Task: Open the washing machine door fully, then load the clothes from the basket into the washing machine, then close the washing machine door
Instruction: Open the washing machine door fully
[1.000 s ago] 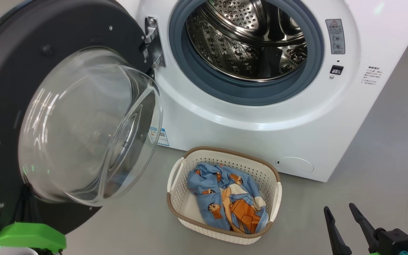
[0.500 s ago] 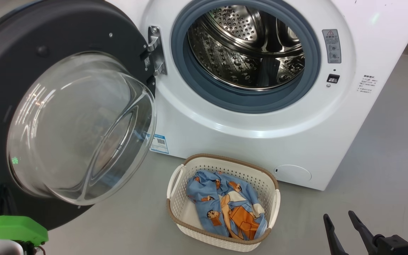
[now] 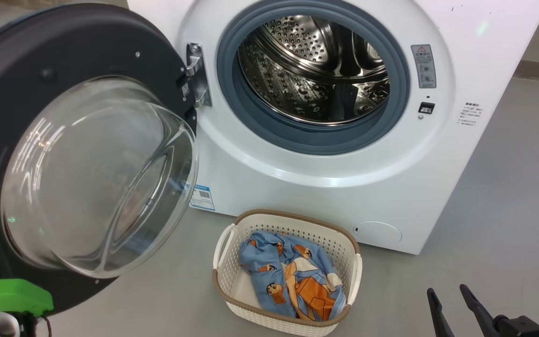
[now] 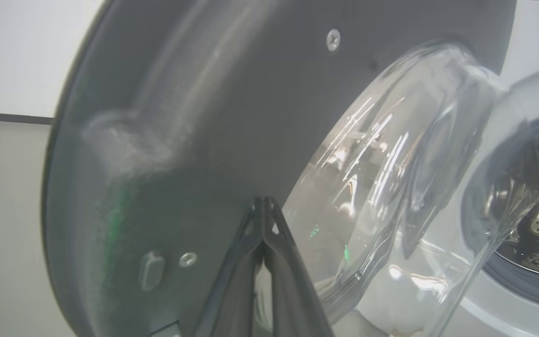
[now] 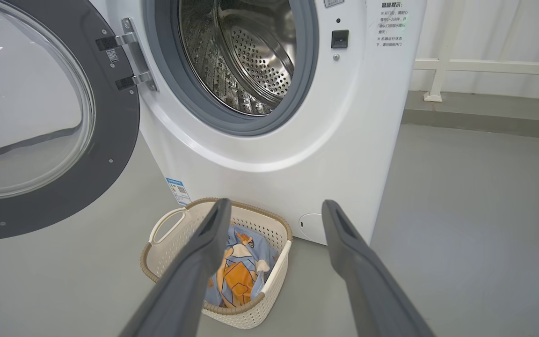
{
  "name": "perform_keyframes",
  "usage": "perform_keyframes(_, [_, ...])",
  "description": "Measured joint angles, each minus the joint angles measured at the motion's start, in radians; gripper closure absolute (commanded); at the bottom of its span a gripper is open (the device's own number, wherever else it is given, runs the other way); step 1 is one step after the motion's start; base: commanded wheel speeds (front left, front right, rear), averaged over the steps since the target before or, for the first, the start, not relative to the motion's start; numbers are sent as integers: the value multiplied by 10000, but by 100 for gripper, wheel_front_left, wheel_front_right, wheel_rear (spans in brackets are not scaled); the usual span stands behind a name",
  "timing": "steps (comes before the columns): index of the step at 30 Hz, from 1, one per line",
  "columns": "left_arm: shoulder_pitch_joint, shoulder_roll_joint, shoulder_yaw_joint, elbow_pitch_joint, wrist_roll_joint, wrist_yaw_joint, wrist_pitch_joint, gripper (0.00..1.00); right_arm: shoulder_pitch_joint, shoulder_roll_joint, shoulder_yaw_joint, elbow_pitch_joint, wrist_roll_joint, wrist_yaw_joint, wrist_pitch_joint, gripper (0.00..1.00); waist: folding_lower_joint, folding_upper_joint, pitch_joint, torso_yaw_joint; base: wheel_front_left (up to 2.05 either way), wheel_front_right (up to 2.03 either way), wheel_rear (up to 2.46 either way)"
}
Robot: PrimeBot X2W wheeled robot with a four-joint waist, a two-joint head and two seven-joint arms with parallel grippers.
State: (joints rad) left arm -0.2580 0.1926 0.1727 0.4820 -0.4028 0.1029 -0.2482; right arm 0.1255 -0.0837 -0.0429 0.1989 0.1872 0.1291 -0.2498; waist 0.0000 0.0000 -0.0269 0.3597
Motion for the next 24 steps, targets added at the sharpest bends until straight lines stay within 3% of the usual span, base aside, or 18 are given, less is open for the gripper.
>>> perform_keyframes(4, [609, -244, 362, -1569, 2, -132, -73, 100, -1, 13, -10, -8, 2, 0, 0, 0, 0, 0, -10, -78, 0, 0, 0])
perform_keyframes(7, [1119, -506, 441, -2869, 35, -205, -73, 62, -4, 12, -4, -12, 2, 0, 0, 0, 0, 0, -26, -125, 0, 0, 0])
perform_keyframes(8, [1294, -568, 424, -3281, 77, -209, -73, 55, -5, 13, -2, -13, 2, 0, 0, 0, 0, 0, -27, -146, 0, 0, 0])
perform_keyframes(11, [1776, -667, 301, -4479, 228, -286, -75, 0, -16, 12, 27, -46, 2, 0, 0, 0, 0, 0, -26, -244, 0, 0, 0])
perform_keyframes(18, [2427, -779, -589, -6606, 380, -817, -69, 0, -46, 27, 115, -244, 2, 0, 0, 0, 0, 0, 12, -683, 0, 0, 0])
perform_keyframes(24, [2887, -851, -1106, -6803, -33, -1546, -71, 0, -169, 146, 276, -483, 0, 0, 0, 0, 0, 0, 43, -1274, 0, 0, 0])
